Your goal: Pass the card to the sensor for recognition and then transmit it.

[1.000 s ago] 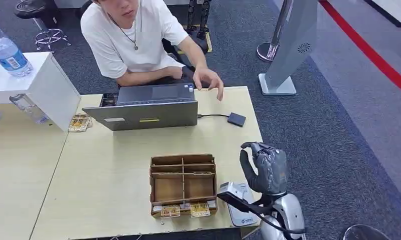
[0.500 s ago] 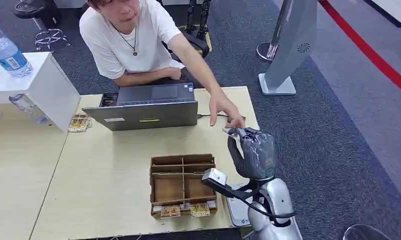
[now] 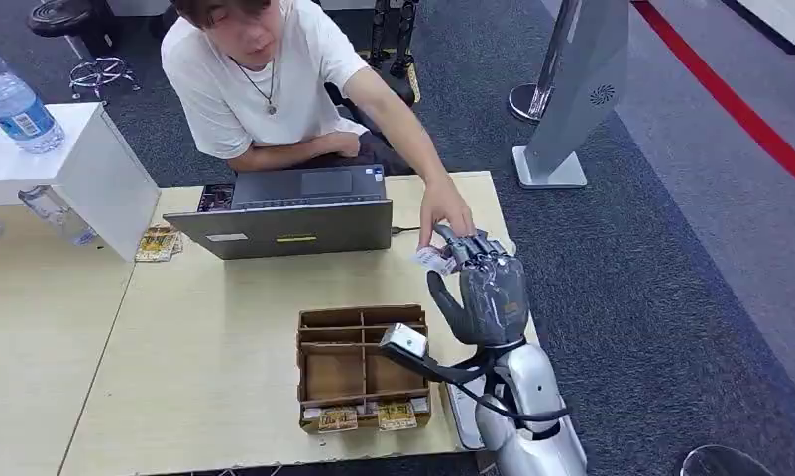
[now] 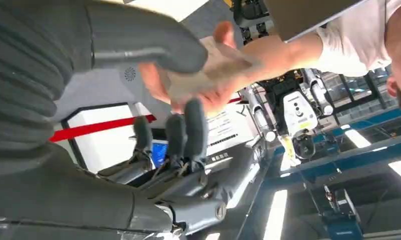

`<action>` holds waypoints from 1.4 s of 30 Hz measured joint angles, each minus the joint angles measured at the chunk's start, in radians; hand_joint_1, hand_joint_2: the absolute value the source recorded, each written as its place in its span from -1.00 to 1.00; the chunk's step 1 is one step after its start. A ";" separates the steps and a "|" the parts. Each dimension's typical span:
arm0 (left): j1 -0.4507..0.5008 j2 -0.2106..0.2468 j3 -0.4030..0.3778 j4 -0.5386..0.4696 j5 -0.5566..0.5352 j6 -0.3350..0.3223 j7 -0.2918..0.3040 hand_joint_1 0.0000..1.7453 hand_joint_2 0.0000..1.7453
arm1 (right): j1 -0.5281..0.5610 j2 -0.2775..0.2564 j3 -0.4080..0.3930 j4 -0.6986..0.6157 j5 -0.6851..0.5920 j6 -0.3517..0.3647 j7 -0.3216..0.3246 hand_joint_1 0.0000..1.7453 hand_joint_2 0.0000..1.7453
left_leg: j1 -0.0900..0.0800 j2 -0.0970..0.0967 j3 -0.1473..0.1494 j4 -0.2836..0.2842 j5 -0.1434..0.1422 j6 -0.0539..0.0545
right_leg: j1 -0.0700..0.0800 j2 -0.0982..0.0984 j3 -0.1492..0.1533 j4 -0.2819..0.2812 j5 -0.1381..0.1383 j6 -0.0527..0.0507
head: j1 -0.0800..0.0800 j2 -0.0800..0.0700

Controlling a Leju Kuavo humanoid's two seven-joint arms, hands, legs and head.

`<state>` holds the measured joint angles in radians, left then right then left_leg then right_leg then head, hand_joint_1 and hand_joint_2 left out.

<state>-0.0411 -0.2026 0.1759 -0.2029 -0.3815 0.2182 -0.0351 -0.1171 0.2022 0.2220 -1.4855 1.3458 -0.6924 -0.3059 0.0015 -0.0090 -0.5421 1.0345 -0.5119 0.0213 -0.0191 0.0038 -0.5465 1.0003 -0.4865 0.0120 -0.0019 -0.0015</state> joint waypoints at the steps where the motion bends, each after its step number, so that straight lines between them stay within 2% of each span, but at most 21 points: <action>1: 0.000 0.000 0.000 0.000 0.000 0.000 -0.002 -1.00 -1.00 | 0.000 -0.001 0.001 0.000 0.000 0.000 0.001 -1.00 1.00 | 0.000 0.000 0.000 0.000 0.000 0.000 | 0.000 0.000 0.000 0.000 0.000 0.000 | 0.000 0.000; 5: 0.000 0.000 0.000 0.000 -0.003 0.000 -0.005 -1.00 -1.00 | 0.000 -0.004 0.003 -0.002 -0.005 0.000 0.007 -1.00 1.00 | 0.000 0.000 0.000 0.000 0.000 0.000 | 0.000 0.000 0.000 0.000 0.000 0.000 | 0.000 0.000; 11: 0.000 0.000 0.000 0.000 -0.005 0.000 -0.008 -1.00 -1.00 | 0.005 -0.021 0.020 0.000 -0.128 0.000 -0.020 -1.00 1.00 | 0.000 0.000 0.000 0.000 0.000 0.000 | 0.000 0.000 0.000 0.000 0.000 0.000 | 0.000 0.000; 16: 0.000 0.001 0.000 0.000 -0.005 0.001 -0.008 -1.00 -1.00 | 0.022 -0.047 0.042 0.001 -0.176 0.000 -0.028 -1.00 1.00 | 0.000 0.000 0.000 0.000 0.000 0.000 | 0.000 0.000 0.000 0.000 0.000 0.000 | 0.000 0.000; 21: 0.000 0.002 0.007 0.000 -0.009 0.002 -0.010 -1.00 -1.00 | 0.051 -0.110 0.101 -0.002 -0.309 0.013 -0.033 -1.00 1.00 | 0.000 0.000 0.000 0.000 0.000 0.000 | 0.000 0.000 0.000 0.000 0.000 0.000 | 0.000 0.000; 26: 0.000 0.002 0.016 0.000 -0.017 0.002 -0.013 -1.00 -1.00 | 0.086 -0.177 0.169 -0.026 -0.448 0.093 -0.079 -1.00 1.00 | 0.000 0.000 0.000 0.000 0.000 0.000 | 0.000 0.000 -0.001 0.000 0.000 0.000 | 0.000 0.000; 38: 0.000 0.010 0.031 0.000 -0.029 0.004 -0.013 -1.00 -1.00 | 0.132 -0.241 0.220 -0.063 -0.532 0.180 -0.139 -1.00 1.00 | 0.000 0.000 0.000 0.000 0.000 0.000 | 0.000 0.000 -0.001 0.000 0.000 0.000 | 0.000 0.000; 40: 0.000 0.012 0.031 0.000 -0.035 0.004 -0.012 -1.00 -1.00 | 0.135 -0.246 0.225 -0.061 -0.495 0.172 -0.133 -1.00 1.00 | 0.000 0.000 0.000 0.000 0.000 0.000 | 0.000 0.000 -0.001 0.000 0.000 0.000 | 0.000 0.000; 42: 0.000 0.013 0.031 0.000 -0.040 0.004 -0.007 -1.00 -1.00 | 0.135 -0.248 0.232 -0.048 -0.403 0.130 -0.101 -1.00 1.00 | 0.000 0.000 0.000 0.000 0.000 0.000 | 0.000 0.000 -0.001 0.000 0.000 0.000 | 0.000 0.000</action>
<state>-0.0411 -0.1892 0.2071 -0.2029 -0.4219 0.2220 -0.0423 0.0182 -0.0458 0.4536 -1.5339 0.9428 -0.5628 -0.4073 0.0015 -0.0090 -0.5425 1.0345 -0.5120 0.0213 -0.0190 0.0038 -0.5470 1.0001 -0.4866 0.0120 -0.0019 -0.0015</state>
